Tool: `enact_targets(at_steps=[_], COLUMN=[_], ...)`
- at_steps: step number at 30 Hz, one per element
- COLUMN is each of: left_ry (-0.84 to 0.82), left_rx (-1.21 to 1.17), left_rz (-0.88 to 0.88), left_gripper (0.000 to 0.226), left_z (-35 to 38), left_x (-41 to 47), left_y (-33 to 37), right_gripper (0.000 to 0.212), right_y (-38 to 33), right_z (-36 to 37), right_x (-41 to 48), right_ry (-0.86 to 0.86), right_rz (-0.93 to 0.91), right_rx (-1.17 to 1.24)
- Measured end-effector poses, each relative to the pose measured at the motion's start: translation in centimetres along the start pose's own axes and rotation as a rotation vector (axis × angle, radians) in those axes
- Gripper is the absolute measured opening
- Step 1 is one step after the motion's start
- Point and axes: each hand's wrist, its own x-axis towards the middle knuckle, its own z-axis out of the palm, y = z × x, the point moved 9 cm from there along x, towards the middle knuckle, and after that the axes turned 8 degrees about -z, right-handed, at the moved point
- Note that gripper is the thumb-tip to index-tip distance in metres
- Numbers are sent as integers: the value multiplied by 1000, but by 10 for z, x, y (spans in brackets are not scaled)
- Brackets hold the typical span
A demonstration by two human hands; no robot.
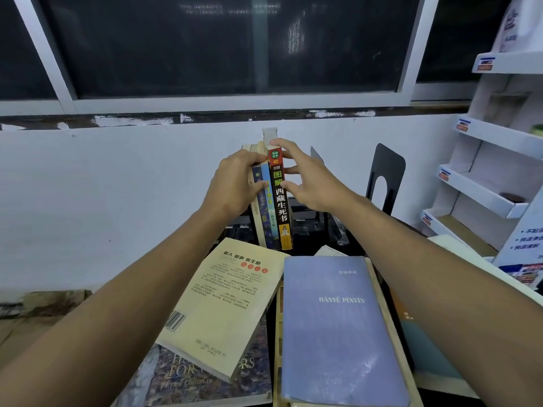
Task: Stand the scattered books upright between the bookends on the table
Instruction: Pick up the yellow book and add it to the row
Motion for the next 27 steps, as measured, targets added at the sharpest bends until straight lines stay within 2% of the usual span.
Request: enact_targets(at_steps=[8, 13, 19, 23, 27], left_ry=[-78, -67, -81, -207, -370], left_rx=[40, 37, 66, 86, 96], left_rz=[2, -24, -3, -29, -79], left_gripper=[59, 51, 44, 43, 37], left_z=[6, -4, -9, 5, 22], left_x=[-10, -19, -52, -80, -112], left_y=[4, 17, 32, 34, 36], right_gripper=[70, 67, 38, 34, 43], right_y=[-4, -10, -10, -8, -6], right_z=[-13, -27, -53, -61, -61], right_x=[-8, -27, -74, -114, -156], right_ry=[-21, -53, -105, -153, -226], right_rz=[2, 13, 21, 75, 139], right_rx=[-54, -132, -300, -380, -485])
